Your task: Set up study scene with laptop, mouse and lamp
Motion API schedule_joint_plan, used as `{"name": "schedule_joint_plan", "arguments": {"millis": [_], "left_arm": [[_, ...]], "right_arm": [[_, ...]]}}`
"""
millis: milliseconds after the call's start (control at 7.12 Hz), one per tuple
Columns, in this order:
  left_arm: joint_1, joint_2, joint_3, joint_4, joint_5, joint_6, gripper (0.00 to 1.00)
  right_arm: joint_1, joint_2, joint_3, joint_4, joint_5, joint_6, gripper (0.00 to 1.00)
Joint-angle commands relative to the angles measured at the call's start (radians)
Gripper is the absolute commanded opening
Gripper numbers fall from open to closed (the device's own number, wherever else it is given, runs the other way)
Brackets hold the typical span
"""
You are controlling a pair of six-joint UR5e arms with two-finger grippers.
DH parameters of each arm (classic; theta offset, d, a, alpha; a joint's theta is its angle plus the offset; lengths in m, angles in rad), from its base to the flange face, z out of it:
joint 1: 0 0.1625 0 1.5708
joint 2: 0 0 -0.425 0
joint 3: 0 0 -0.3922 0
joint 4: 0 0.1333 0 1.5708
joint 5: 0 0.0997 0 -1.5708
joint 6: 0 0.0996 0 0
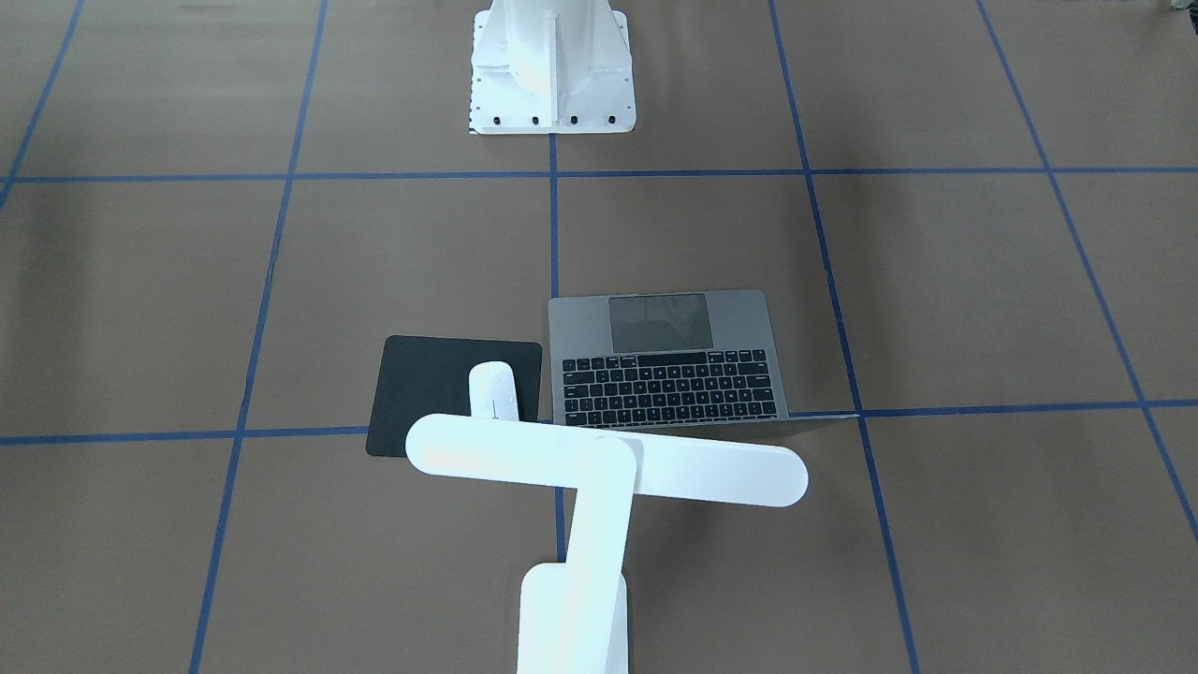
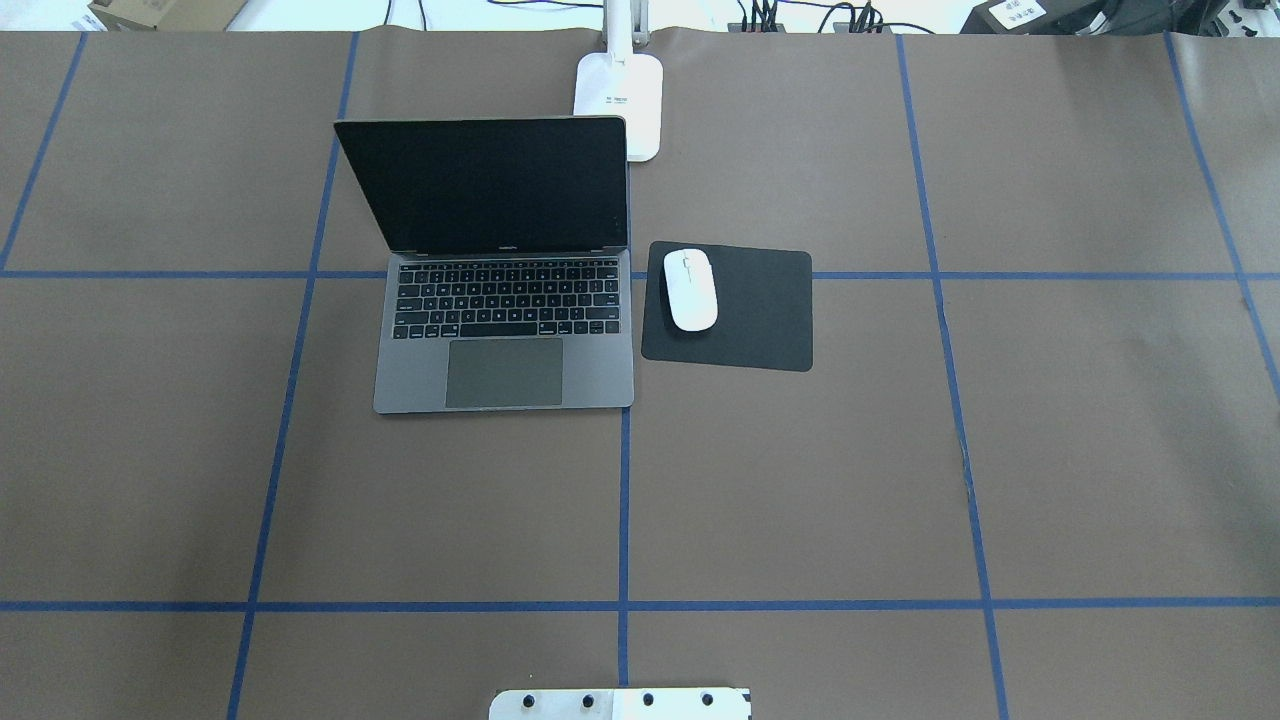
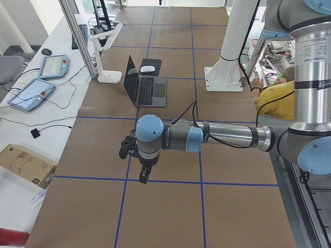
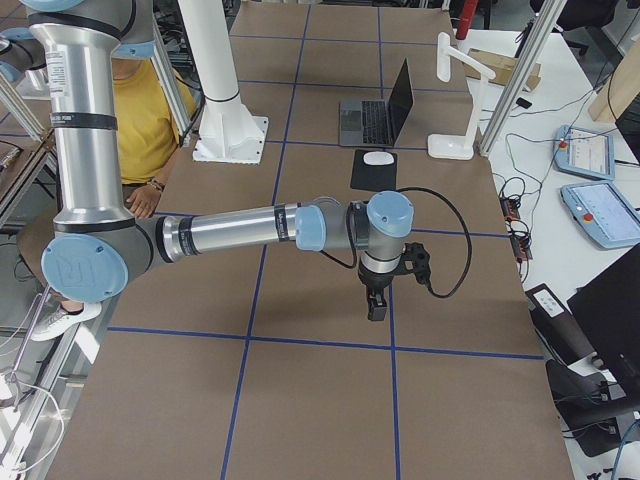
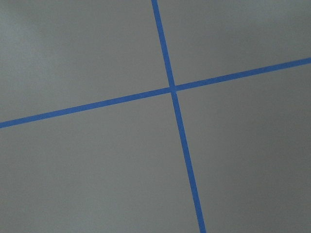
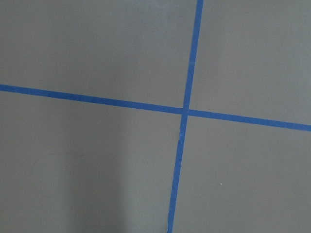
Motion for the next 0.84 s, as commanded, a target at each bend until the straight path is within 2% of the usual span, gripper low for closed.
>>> {"name": "schedule_joint_plan", "arguments": {"millis": [0,702], "left_arm": [[0.001,0.0,-0.001,-0.001,-0.001,0.001,1.0],[0.001,-0.001,0.0,-0.001,-0.002,0.003,1.0]], "right_arm": [[-0.015,0.0,-0.002,0.001,-0.001,0.001,1.0],[-0.035,0.0,-0.005,0.001,-0.001,0.001,1.0]]}}
